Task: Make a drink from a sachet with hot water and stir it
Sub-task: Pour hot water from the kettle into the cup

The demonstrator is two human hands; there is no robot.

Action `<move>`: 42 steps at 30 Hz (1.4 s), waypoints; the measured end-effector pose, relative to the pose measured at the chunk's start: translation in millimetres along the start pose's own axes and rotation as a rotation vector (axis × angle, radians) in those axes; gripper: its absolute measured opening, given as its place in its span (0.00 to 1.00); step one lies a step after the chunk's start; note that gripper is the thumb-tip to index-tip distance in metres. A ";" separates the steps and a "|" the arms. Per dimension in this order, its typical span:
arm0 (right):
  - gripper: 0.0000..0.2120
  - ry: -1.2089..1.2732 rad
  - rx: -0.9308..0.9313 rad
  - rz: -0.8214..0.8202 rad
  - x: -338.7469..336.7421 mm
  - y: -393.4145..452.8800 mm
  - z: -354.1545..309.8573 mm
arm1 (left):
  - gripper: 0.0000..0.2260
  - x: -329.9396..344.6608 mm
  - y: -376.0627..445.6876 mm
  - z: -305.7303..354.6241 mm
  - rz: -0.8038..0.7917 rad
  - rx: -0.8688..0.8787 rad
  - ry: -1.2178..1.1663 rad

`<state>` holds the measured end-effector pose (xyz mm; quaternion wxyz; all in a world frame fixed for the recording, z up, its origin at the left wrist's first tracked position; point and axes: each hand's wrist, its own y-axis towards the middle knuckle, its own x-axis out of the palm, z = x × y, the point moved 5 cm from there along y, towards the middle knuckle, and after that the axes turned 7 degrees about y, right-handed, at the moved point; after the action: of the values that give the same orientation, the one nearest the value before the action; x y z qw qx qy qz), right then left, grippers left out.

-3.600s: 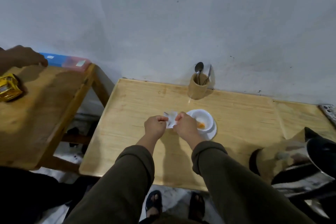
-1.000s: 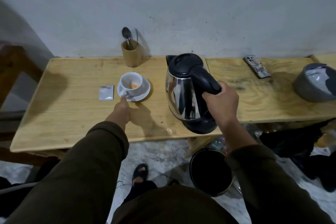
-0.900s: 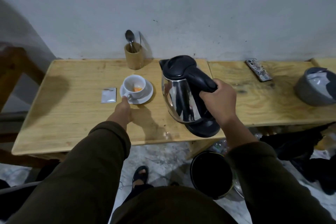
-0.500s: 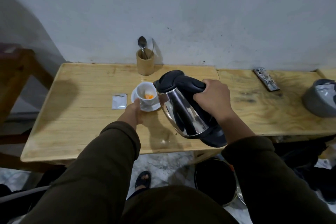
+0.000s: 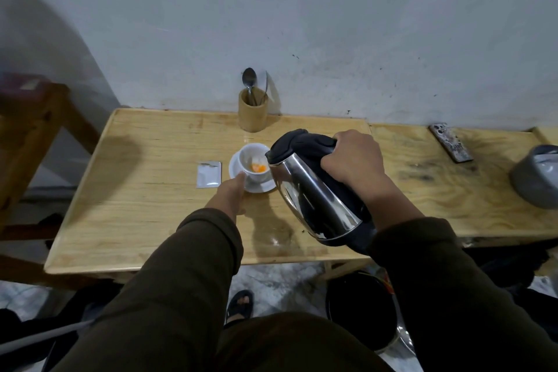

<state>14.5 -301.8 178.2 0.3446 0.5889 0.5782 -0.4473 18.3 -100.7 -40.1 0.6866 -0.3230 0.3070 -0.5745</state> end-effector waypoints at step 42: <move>0.07 -0.025 0.039 -0.015 -8.2 -4.6 -1.9 | 0.26 3.2 3.8 -1.3 0.023 -0.028 -0.068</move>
<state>10.8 -302.7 187.0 0.3369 0.5857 0.5692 -0.4686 20.1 -103.4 -44.1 0.6986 -0.3483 0.2953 -0.5509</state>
